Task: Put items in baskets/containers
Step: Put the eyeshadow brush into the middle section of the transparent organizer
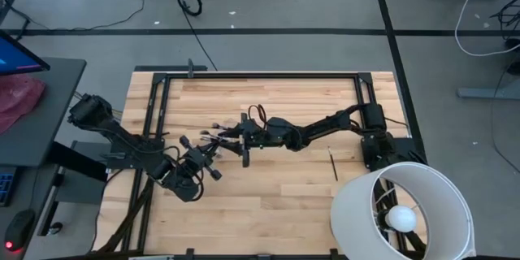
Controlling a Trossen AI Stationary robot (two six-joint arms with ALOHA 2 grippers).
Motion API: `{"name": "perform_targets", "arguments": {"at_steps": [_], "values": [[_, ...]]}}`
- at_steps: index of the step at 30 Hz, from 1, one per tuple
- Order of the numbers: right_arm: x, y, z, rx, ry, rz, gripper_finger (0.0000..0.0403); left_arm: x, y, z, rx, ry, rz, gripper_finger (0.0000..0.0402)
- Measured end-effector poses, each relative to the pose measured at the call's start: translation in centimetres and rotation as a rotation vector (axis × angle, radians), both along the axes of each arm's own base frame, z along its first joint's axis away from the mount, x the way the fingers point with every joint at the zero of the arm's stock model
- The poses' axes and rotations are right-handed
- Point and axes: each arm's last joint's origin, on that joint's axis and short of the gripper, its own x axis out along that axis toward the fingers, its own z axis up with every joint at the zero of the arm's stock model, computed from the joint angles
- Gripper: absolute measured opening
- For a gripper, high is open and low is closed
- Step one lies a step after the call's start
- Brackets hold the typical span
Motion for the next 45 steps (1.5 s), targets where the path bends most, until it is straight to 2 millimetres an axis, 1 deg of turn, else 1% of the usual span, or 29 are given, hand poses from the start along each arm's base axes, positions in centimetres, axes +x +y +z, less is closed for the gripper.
{"name": "perform_targets", "arguments": {"at_steps": [3, 8, 11, 15, 22, 25, 29, 33, 37, 40, 42, 45], "values": [[0.0, -0.3, 0.0, 0.044, 0.006, 0.001, 0.0164, 0.0, 0.0, 0.0, 0.004, 0.000, 0.002, 0.0022], [0.0, -0.3, 0.0, 0.024, 0.006, -0.002, 0.0163, 0.0, 0.0, 0.1, 0.008, -0.009, 0.014, 0.0022], [0.0, -0.3, 0.0, 0.024, 0.006, -0.002, 0.0154, 0.0, 0.0, 0.1, 0.003, -0.015, 0.014, 0.0023], [0.0, -0.3, 0.0, 0.027, 0.007, -0.002, 0.0117, 0.1, -0.1, 0.3, -0.013, -0.035, 0.013, 0.0025], [0.0, -0.3, 0.0, 0.022, 0.007, -0.002, 0.0019, 0.1, -0.1, 0.2, -0.018, -0.027, 0.003, 0.0027], [0.0, -0.3, 0.0, 0.004, 0.006, 0.005, 0.0012, 0.3, 0.1, 0.2, -0.032, -0.018, -0.011, 0.0034], [0.0, -0.3, -0.1, 0.003, 0.014, 0.004, 0.0024, 0.7, 0.7, 0.1, -0.051, -0.006, -0.011, 0.0056], [0.1, -0.3, -0.5, 0.005, 0.055, 0.001, 0.0013, 1.2, 1.5, 0.1, -0.052, 0.001, 0.016, 0.0090], [0.1, -0.7, -0.7, -0.028, 0.075, -0.036, 0.0008, 1.2, 1.6, 0.1, -0.018, 0.030, 0.028, 0.0126], [-0.2, -1.4, 0.1, -0.063, 0.084, -0.085, 0.0009, 0.9, 1.2, 0.3, 0.017, 0.060, 0.007, 0.0150], [-0.6, -2.0, 1.3, -0.089, 0.095, -0.123, 0.0008, 0.7, 0.6, 1.2, 0.034, 0.052, 0.001, 0.0163], [-1.3, -2.8, 2.6, -0.122, 0.168, -0.146, 0.0008, 0.5, -0.3, 2.9, 0.111, 0.071, 0.031, 0.0176]]}}
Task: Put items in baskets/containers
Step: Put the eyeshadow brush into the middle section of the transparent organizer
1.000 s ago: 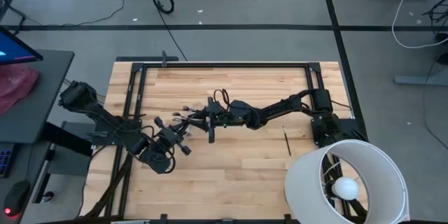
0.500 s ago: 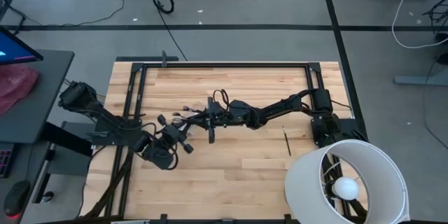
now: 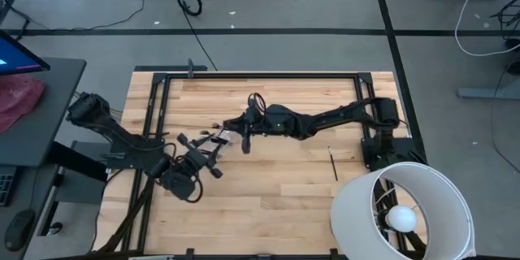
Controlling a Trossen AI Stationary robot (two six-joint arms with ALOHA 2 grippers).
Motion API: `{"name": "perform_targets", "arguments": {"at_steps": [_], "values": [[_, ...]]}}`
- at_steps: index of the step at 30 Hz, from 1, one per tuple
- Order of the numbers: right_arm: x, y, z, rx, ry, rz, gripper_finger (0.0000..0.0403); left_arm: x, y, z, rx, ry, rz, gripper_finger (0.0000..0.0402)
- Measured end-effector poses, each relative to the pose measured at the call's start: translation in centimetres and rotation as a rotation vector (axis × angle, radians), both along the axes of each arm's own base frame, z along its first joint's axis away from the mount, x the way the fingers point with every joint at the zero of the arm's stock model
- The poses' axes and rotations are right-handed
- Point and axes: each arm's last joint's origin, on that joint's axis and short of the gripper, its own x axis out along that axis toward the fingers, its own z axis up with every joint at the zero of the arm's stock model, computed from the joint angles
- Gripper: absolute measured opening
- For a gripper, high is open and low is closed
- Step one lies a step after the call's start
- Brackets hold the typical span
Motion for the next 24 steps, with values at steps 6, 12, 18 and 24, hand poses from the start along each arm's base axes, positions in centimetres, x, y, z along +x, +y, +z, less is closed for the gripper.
{"name": "perform_targets", "arguments": {"at_steps": [6, 12, 18, 24], "values": [[-1.0, -0.4, 0.7, -0.046, 0.126, -0.096, 0.0008, 0.3, -1.2, 3.4, 0.071, 0.035, 0.026, 0.0185], [-1.3, -1.6, -0.1, -0.114, 0.226, -0.260, 0.0008, 0.4, -1.2, 3.9, 0.059, 0.022, 0.029, 0.0179], [-1.0, -2.4, -1.6, -0.062, 0.270, -0.263, 0.0009, 0.5, -1.1, 4.0, 0.041, -0.001, 0.037, 0.0177], [-0.6, -2.4, -3.3, -0.061, 0.307, -0.251, 0.0009, 0.6, -1.2, 3.9, 0.013, -0.006, -0.010, 0.0177]]}}
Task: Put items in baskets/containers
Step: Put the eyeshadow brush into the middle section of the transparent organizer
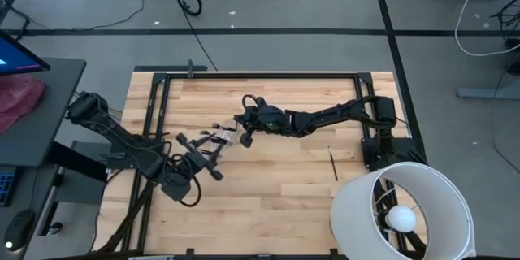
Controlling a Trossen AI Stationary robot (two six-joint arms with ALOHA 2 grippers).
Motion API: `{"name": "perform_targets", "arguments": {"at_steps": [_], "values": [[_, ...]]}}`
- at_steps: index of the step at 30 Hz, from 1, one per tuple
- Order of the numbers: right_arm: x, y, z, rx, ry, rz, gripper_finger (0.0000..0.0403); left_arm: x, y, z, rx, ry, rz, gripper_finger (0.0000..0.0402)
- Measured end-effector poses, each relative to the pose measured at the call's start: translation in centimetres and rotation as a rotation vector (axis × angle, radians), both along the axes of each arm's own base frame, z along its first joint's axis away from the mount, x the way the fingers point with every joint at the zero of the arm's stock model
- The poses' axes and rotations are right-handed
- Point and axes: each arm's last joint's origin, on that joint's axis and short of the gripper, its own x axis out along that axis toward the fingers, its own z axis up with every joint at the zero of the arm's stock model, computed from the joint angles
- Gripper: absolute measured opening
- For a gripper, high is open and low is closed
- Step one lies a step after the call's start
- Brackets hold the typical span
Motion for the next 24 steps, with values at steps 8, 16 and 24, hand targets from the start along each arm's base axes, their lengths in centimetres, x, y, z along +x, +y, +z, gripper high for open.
{"name": "perform_targets", "arguments": {"at_steps": [8, 16, 24], "values": [[0.0, 0.0, 0.0, -0.011, 0.007, 0.022, 0.0059, 0.3, -0.3, -0.2, -0.044, 0.033, -0.141, 0.0177], [0.0, 0.5, -0.2, 0.016, 0.020, 0.046, 0.0147, 0.4, -0.5, -0.2, -0.070, 0.054, -0.227, 0.0177], [-0.5, 2.4, 2.4, -0.044, -0.036, 0.123, 0.0195, 0.4, -0.5, -0.3, -0.073, 0.056, -0.235, 0.0177]]}}
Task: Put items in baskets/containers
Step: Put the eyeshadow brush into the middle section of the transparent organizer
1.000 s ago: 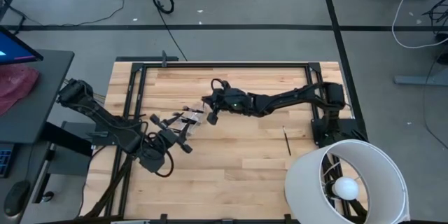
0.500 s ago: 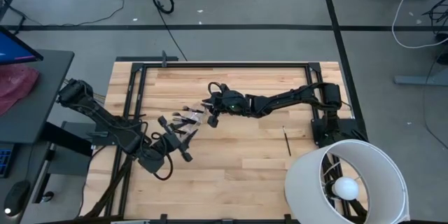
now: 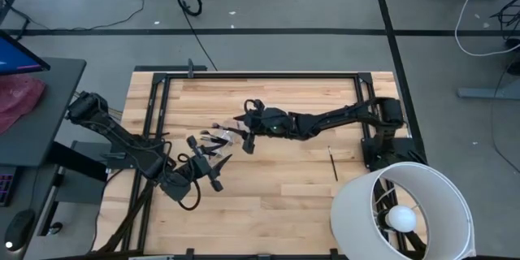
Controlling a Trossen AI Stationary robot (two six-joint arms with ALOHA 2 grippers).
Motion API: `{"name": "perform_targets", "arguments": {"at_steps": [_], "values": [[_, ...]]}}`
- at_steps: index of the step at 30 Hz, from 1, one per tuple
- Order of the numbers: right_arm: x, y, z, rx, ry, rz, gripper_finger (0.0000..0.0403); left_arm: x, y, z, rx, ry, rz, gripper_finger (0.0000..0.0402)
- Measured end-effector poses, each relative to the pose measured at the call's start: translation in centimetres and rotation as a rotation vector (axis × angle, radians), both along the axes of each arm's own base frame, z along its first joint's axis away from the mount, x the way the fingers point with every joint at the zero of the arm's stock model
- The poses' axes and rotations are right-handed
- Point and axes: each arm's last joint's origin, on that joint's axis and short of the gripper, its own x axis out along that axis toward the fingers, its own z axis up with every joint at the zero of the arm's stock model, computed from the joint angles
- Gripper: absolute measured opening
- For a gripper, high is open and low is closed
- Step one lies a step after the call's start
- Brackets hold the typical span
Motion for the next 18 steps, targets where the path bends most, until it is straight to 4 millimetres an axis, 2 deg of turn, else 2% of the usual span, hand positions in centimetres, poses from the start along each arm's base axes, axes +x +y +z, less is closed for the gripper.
{"name": "perform_targets", "arguments": {"at_steps": [4, 9, 15, 18], "values": [[-1.7, 1.8, 2.0, -0.011, 0.086, 0.045, 0.0194, 0.0, 0.0, 0.0, 0.000, 0.000, 0.000, 0.0177], [-5.1, 4.1, 4.0, 0.102, 0.264, 0.037, 0.0182, 0.0, 0.0, 0.0, 0.000, 0.000, -0.001, 0.0177], [-8.8, 5.8, 2.9, 0.153, 0.536, -0.235, 0.0174, 0.0, 0.0, 0.0, -0.001, -0.001, 0.000, 0.0177], [-10.6, 6.0, 2.0, 0.255, 0.652, -0.406, 0.0174, 0.0, 0.0, 0.0, -0.001, -0.001, 0.000, 0.0177]]}}
